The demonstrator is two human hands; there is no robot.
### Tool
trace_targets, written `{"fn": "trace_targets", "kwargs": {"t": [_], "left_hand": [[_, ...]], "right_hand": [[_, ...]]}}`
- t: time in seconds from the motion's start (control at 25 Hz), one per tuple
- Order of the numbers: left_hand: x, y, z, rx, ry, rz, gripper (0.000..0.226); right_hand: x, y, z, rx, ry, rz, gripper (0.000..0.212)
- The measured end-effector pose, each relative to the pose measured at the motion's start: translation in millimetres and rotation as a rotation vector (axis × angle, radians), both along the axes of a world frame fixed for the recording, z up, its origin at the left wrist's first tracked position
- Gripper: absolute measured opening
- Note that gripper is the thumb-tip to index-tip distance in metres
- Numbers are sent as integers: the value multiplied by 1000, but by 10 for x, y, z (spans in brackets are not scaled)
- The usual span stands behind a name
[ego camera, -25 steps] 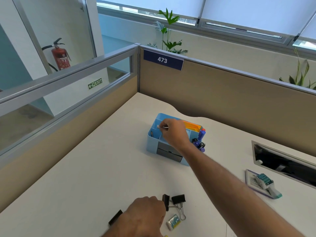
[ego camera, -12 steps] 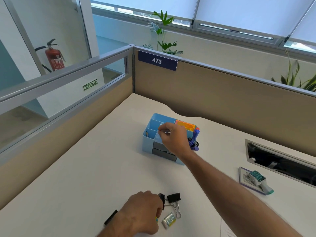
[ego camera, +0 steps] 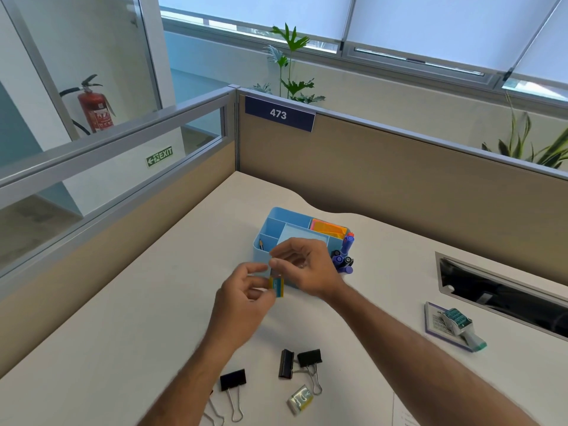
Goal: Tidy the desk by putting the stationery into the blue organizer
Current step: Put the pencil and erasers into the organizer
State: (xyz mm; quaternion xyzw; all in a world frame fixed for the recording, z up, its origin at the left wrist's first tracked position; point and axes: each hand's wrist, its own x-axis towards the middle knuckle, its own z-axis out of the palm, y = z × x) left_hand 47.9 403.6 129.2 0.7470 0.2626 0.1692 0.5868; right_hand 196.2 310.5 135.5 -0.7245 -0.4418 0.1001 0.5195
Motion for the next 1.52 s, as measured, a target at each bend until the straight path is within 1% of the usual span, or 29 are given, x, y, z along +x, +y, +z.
{"fn": "trace_targets", "kwargs": {"t": [0.08,0.16,0.24,0.32,0.36,0.4,0.44,0.52,0.6,0.64,0.72,0.76,0.8,0.84,0.88,0.92,0.96,1.0,1.04,1.08,1.12,1.2,1.28,1.36,1.44,1.52], "left_hand": [[53,16,-12,-59,-62,68,40],[84,4,-30,-81,-101,91,45],[118,-22,-38,-92,-115,99,50],[138,-56,-42,-118,-103,129,50],[128,-75,-50,-111,-85,128,45],[111,-100,-69,-80,-48,81,39],[85,-141,-91,-25,7,-34,34],[17,-259,-118,150,181,-421,32],[-36,-354,-111,375,330,-790,44],[-45,-391,-102,454,383,-930,51],[-48,-435,-148,536,484,-1112,56],[-12,-485,-173,592,538,-1158,55],[29,-535,-235,669,599,-1192,53],[91,-587,-306,828,686,-1230,55],[52,-611,-413,927,723,-1360,63],[35,-630,-457,969,737,-1432,69],[23,-640,-432,954,786,-1421,67],[-10,-654,-419,1005,726,-1381,57],[0,-673,-360,996,667,-1265,46],[-71,-659,-351,985,529,-1209,38],[-120,-636,-347,953,449,-1179,35],[-164,-598,-391,905,449,-1149,32],[-158,-598,-398,934,450,-1163,28],[-154,-591,-426,918,430,-1146,27],[-165,-571,-438,759,412,-1062,30],[-179,-541,-397,586,288,-896,39]], "right_hand": [[-14,-29,-13,-4,-3,42,18],[-14,-50,-17,-8,0,76,21],[19,-61,-7,-12,-13,95,19],[70,-42,23,-21,-37,54,17],[97,-19,46,-17,-59,4,15],[129,14,67,-12,-95,-62,15],[160,56,93,-12,-134,-133,15],[227,156,126,-22,-180,-259,13],[284,263,138,-41,-173,-326,9],[307,317,133,-68,-168,-336,7],[345,414,110,-143,-171,-330,8],[361,453,94,-183,-176,-318,9],[382,481,70,-226,-178,-304,10],[399,499,48,-264,-179,-289,12],[417,506,18,-291,-178,-277,14],[427,505,-8,-305,-173,-271,16],[430,499,-30,-304,-163,-273,18],[431,491,-45,-296,-153,-281,20],[430,483,-53,-283,-151,-290,21],[425,474,-55,-272,-154,-297,21],[417,465,-51,-264,-156,-302,20],[394,445,-40,-241,-153,-304,19],[365,414,-24,-210,-142,-297,18],[327,381,-12,-164,-140,-296,16],[285,343,-1,-115,-134,-299,14],[249,306,11,-69,-121,-287,12]]}}
